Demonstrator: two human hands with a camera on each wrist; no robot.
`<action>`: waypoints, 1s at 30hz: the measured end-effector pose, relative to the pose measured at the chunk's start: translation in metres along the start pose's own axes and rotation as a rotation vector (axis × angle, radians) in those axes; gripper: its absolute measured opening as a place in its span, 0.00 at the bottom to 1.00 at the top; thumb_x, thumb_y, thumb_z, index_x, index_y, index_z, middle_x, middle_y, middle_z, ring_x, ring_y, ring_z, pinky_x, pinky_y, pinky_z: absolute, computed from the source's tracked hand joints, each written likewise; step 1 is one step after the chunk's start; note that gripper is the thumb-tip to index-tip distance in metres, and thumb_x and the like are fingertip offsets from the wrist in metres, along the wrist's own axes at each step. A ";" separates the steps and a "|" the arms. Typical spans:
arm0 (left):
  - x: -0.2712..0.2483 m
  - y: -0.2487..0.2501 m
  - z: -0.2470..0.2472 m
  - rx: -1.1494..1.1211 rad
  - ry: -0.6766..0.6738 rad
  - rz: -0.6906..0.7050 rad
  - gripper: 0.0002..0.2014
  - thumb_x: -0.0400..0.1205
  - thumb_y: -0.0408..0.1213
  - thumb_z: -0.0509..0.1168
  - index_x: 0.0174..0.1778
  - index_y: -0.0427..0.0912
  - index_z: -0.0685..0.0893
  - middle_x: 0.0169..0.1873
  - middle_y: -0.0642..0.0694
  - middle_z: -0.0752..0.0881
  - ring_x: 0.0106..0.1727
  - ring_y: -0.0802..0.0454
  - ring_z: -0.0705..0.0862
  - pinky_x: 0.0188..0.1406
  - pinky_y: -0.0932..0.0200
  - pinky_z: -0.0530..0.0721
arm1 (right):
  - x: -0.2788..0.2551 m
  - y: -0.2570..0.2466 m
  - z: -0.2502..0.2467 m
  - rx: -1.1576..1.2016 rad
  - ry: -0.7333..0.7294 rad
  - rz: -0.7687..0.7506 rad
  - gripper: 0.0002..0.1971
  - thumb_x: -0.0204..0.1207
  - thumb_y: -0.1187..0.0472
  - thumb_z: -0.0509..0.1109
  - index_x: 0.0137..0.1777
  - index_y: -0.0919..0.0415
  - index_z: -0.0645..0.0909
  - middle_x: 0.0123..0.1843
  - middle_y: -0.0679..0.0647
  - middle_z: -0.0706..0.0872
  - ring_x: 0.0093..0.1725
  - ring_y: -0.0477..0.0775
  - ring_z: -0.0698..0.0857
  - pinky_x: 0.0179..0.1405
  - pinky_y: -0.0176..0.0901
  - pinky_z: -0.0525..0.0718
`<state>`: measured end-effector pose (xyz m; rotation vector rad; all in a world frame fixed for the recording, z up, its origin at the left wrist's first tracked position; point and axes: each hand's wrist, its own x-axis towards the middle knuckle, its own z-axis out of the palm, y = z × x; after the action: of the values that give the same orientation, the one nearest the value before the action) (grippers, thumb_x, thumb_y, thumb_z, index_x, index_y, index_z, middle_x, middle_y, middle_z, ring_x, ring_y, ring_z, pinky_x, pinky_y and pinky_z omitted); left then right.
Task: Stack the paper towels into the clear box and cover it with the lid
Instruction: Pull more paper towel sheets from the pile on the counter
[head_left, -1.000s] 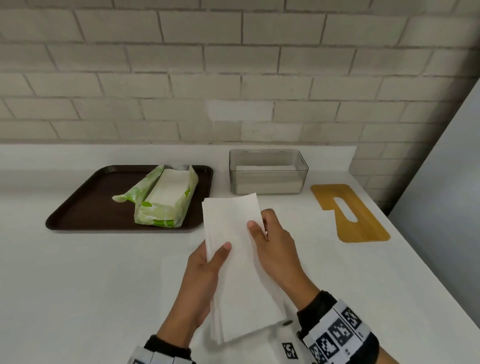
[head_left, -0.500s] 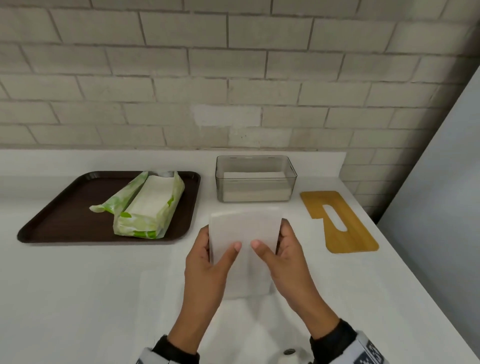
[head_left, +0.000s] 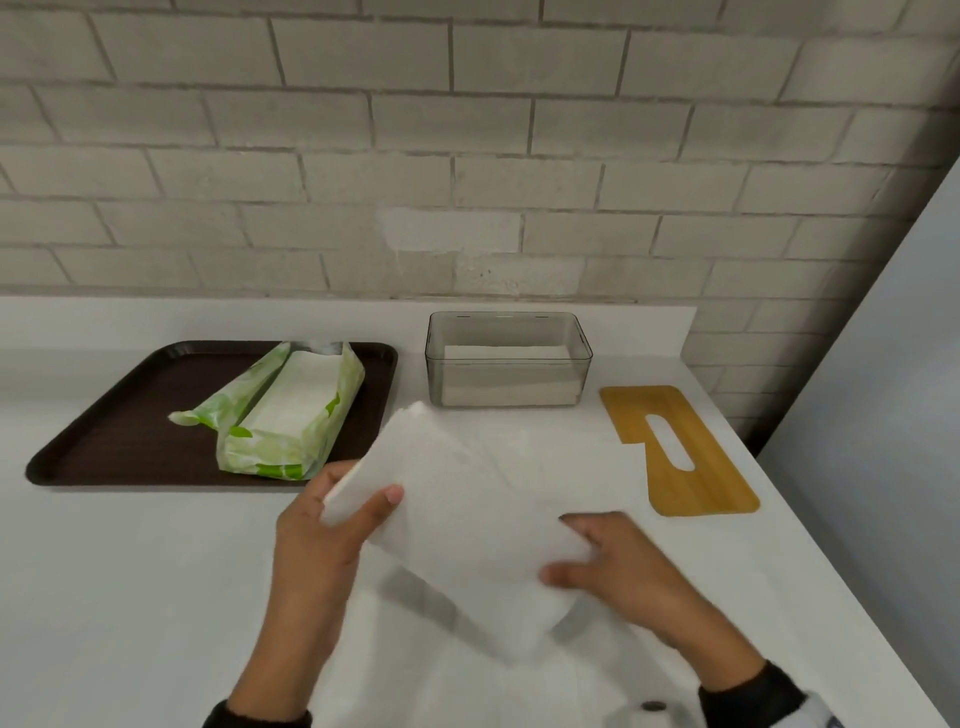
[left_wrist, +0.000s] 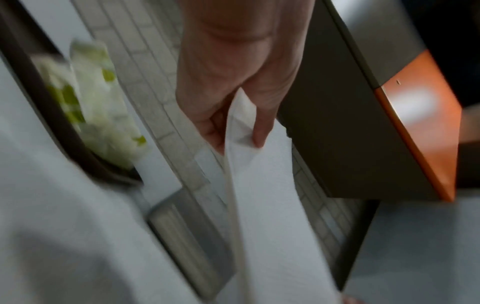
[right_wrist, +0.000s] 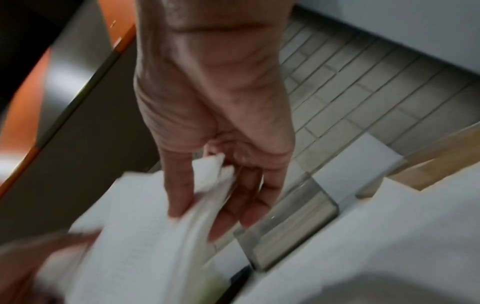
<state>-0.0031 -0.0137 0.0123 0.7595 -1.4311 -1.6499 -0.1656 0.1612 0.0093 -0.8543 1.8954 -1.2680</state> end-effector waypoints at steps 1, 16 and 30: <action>0.000 -0.004 -0.007 0.039 -0.017 -0.020 0.15 0.66 0.28 0.78 0.45 0.47 0.88 0.42 0.49 0.92 0.45 0.49 0.89 0.47 0.55 0.85 | -0.001 0.000 -0.008 0.099 0.077 -0.025 0.10 0.68 0.70 0.77 0.44 0.54 0.88 0.44 0.49 0.92 0.44 0.49 0.90 0.43 0.32 0.84; -0.035 -0.047 0.002 0.216 -0.003 -0.172 0.18 0.79 0.21 0.59 0.50 0.51 0.83 0.45 0.47 0.86 0.47 0.49 0.82 0.43 0.58 0.77 | -0.007 0.035 0.018 0.436 0.387 -0.076 0.16 0.64 0.77 0.63 0.45 0.57 0.79 0.46 0.53 0.87 0.45 0.50 0.83 0.40 0.38 0.77; -0.036 -0.051 0.005 0.203 0.051 -0.167 0.17 0.78 0.20 0.59 0.46 0.50 0.82 0.45 0.46 0.84 0.47 0.45 0.79 0.43 0.53 0.73 | -0.008 0.047 0.024 0.278 0.372 0.141 0.19 0.69 0.83 0.56 0.43 0.58 0.77 0.40 0.54 0.78 0.39 0.49 0.75 0.34 0.35 0.71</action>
<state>0.0014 0.0218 -0.0392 1.0536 -1.5503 -1.6116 -0.1485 0.1702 -0.0404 -0.3505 1.9528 -1.6379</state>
